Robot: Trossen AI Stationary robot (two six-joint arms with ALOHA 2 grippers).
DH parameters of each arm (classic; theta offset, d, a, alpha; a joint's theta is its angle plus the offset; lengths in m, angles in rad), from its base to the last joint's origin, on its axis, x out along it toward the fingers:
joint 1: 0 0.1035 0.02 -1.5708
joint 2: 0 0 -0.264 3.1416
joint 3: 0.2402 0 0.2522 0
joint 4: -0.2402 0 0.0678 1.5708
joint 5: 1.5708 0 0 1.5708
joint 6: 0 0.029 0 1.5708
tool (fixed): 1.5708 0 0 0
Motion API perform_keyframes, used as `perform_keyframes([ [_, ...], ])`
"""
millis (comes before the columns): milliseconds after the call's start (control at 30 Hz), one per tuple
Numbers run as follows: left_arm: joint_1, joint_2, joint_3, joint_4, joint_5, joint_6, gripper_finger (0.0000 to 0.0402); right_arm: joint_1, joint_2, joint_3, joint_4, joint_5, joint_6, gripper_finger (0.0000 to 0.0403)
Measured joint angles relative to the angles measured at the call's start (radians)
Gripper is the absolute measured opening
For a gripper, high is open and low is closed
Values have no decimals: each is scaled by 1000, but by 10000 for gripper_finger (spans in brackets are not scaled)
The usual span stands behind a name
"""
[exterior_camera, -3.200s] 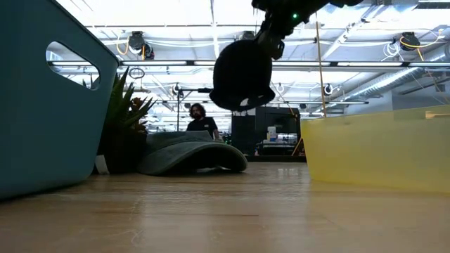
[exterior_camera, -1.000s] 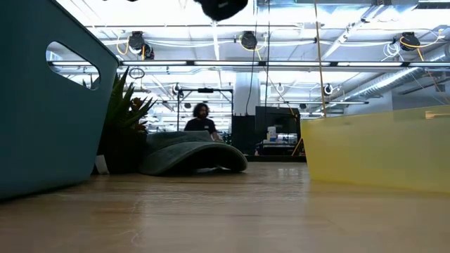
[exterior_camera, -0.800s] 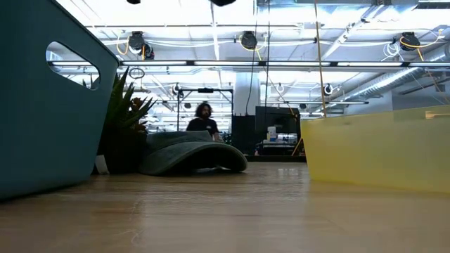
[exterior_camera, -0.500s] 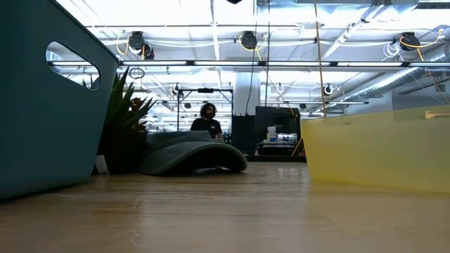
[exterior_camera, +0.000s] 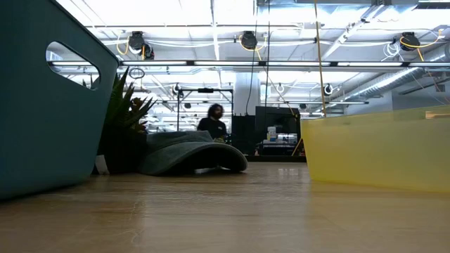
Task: Pick & Place hat
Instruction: Put the right blue cap into the blue bin
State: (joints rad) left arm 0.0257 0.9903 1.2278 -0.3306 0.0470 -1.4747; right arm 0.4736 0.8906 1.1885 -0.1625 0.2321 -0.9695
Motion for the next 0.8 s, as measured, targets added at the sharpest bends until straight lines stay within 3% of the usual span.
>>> perform_keyframes([
  [400, -1, 243, 293, -241, 147, 41, 257, 0, 1, 0, 9, 5, -20, 0],
  [600, -1, 312, 338, -337, 222, 55, 257, 0, 1, 0, 9, 6, -27, 0],
  [800, -12, 332, 341, -357, 232, 54, 257, 0, 1, 0, 8, 42, -42, 0],
])
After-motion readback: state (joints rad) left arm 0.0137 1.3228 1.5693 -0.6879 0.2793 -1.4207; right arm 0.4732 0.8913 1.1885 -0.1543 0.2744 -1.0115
